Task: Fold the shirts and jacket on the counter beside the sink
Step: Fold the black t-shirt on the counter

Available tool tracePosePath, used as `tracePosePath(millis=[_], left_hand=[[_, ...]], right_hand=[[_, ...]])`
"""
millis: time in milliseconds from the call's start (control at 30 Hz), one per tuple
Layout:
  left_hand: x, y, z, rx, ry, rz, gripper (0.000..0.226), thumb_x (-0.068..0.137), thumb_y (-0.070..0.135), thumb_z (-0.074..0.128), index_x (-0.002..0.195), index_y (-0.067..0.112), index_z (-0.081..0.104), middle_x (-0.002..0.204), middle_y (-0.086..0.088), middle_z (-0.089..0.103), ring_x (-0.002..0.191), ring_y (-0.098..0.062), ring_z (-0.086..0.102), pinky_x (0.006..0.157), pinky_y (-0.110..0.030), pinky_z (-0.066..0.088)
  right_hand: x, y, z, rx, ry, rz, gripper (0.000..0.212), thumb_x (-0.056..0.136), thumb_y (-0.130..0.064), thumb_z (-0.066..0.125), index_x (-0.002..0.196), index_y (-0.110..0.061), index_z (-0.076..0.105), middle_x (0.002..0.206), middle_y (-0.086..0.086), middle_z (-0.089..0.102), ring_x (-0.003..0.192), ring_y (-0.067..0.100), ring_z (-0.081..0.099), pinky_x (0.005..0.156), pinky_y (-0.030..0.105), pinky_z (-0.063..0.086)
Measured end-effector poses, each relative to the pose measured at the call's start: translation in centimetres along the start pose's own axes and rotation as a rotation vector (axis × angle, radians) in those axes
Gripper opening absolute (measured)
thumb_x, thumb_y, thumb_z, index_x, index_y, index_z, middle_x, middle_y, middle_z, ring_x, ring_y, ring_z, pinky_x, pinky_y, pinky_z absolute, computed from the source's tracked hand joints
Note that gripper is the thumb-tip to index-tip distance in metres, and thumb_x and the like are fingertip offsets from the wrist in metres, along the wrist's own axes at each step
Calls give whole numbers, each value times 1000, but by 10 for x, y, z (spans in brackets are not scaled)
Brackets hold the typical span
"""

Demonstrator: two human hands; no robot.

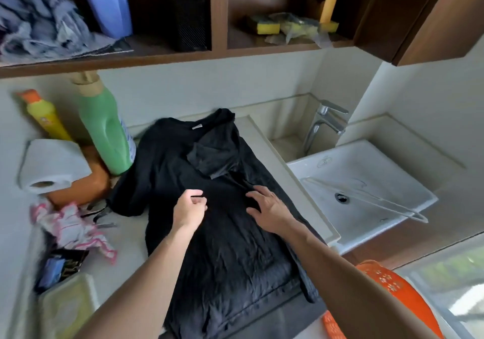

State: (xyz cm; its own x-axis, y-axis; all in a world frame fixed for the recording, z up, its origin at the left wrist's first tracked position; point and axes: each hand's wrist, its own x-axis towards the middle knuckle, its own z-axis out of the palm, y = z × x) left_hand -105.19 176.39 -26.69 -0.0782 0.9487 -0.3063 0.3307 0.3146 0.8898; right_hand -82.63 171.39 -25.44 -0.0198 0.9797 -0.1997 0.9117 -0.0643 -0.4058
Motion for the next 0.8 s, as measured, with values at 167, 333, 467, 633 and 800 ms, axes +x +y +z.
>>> tracePosePath(millis=[167,333,467,633,800], left_hand=[[29,-5,-66,158,289,-31,32,94,15,61,126,15,59,132,-11,50,87,-23,63,87,-38,52],[55,-13,-100,178,517,-222,58,91,10,62,143,9,37,152,-25,22,119,-41,49,101,-45,41],[74,-15,-115,204,622,-384,79,85,22,74,146,1,28,144,-31,36,125,-51,45,102,-54,41],[83,-22,-132,273,734,-444,80,80,30,78,139,-9,41,138,-28,50,127,-46,49,105,-52,44],[81,-32,-138,341,712,-396,51,85,25,72,126,-1,58,123,-21,63,114,-41,59,94,-44,49]], right_hand=[[58,-55,2,25,-77,-174,46,100,-31,53,144,-23,45,153,-4,34,133,21,45,109,37,38],[119,-91,7,50,-150,-304,45,101,-25,51,145,-20,44,154,-4,33,134,22,42,110,37,38],[165,-103,14,0,-176,-348,44,101,-25,50,144,-22,44,153,-4,33,136,25,36,111,41,36],[216,-115,28,-40,-148,-403,46,101,-21,47,147,-22,40,158,-2,26,141,26,30,112,40,32],[255,-139,44,-192,-143,-490,58,105,-34,36,158,-27,14,167,-4,-5,153,22,-7,123,48,6]])
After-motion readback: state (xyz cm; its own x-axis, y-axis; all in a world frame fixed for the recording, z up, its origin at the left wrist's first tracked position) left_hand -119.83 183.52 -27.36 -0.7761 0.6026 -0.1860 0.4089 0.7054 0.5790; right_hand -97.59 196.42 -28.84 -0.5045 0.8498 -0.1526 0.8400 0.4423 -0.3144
